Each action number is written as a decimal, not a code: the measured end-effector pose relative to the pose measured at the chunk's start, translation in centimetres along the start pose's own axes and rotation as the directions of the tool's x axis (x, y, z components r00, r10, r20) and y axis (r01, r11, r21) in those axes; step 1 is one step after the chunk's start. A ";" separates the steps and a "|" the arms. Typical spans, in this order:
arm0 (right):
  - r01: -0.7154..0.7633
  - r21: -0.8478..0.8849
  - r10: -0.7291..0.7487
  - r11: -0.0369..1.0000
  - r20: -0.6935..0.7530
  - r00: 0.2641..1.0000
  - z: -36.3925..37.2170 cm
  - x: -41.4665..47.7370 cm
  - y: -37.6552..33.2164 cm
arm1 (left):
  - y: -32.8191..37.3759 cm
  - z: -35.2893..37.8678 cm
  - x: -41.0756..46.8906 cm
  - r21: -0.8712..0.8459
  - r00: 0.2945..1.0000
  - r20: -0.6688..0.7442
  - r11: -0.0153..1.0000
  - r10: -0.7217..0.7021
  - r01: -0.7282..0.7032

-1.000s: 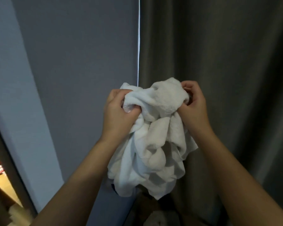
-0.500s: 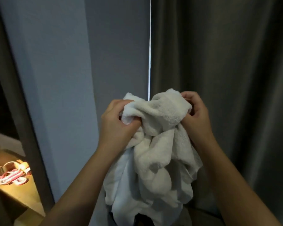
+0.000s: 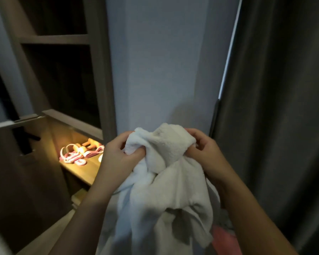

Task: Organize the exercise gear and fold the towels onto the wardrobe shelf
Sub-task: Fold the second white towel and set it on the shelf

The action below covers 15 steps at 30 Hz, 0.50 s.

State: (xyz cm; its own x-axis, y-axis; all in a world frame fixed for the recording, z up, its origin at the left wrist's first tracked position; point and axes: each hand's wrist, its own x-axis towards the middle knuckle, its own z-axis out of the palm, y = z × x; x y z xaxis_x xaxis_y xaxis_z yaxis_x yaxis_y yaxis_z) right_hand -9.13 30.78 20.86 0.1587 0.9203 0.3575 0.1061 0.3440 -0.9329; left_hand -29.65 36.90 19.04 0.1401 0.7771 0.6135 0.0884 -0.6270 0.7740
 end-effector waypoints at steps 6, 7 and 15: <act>-0.147 0.087 0.134 0.985 0.140 0.981 6.5 1.5 4.3 | -3.4 -6.7 -2.4 0.033 0.992 -0.050 0.992 -0.117 0.119; -0.169 0.099 0.153 0.981 0.156 0.976 7.3 1.8 5.0 | -4.0 -7.3 -2.6 0.030 0.989 -0.064 0.990 -0.134 0.136; -0.301 0.114 0.261 0.947 0.275 0.925 12.6 5.9 9.8 | -9.2 -11.4 -1.4 0.094 0.946 -0.143 0.947 -0.291 0.306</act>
State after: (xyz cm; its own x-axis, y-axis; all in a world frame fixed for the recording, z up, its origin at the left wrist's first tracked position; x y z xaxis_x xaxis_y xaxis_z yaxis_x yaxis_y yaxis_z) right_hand -19.54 41.92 13.26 -0.0953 0.9926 0.0758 -0.0596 0.0704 -0.9957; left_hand -41.94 42.23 12.82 -0.0347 0.9253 0.3776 0.2196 -0.3615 0.9061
